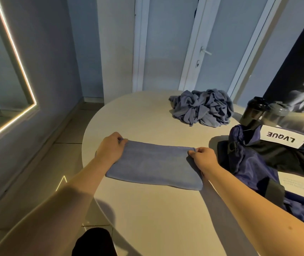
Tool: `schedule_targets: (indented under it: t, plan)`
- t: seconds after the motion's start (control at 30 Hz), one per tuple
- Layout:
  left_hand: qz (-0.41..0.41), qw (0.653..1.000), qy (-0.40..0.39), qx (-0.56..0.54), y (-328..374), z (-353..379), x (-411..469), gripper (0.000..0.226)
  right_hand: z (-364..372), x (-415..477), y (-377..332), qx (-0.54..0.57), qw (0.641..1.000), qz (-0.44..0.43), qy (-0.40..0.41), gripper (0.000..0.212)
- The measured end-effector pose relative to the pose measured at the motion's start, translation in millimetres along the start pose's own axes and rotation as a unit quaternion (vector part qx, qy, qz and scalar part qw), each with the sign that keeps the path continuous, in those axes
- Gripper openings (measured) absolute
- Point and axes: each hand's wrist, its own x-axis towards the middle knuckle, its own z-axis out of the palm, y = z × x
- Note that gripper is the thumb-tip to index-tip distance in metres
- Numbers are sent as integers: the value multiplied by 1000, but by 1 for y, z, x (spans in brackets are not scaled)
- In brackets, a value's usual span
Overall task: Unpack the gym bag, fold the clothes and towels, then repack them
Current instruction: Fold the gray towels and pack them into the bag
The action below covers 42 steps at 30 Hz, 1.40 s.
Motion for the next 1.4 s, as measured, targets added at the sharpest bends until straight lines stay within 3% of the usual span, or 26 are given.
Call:
schedule_targets:
  t: [0.23,0.33,0.5,0.57,0.67,0.77,0.87,1.03,1.13,1.2,1.27,1.4]
  plan:
    - [25,992,29,124,6,3,4,23,3,6,-4,-8,1000,20,11,15]
    - [80,983,38,158,11,5,3,31,3,5,-5,-17,1000,16,15,13]
    - [178,948,-100,244,20,20,-8,53,-1,1,-5,-39,999,-1,20,26]
    - [176,941,-138,254,18,26,-13,64,-2,-4,-3,-106,992,-51,48,39]
    - [175,939,-147,258,17,30,-18,71,3,-21,-3,-201,948,-236,78,46]
    - [174,935,-157,267,19,30,-20,64,15,-35,-4,-295,880,-371,-23,66]
    - [173,933,-174,264,17,27,-19,64,20,-39,8,-396,847,-337,-111,95]
    - [166,928,-176,284,14,23,-16,65,18,-37,23,-410,856,-296,-105,91]
    - [186,912,-100,351,33,24,-30,61,19,-37,21,-411,858,-286,-114,86]
    - [215,924,-66,311,57,29,-59,59,16,-35,17,-393,867,-278,-129,70]
    - [244,926,-103,268,77,39,-96,65,11,-32,13,-365,883,-267,-128,56]
    - [261,891,-220,300,83,60,-148,93,0,-29,18,-367,886,-262,-107,48]
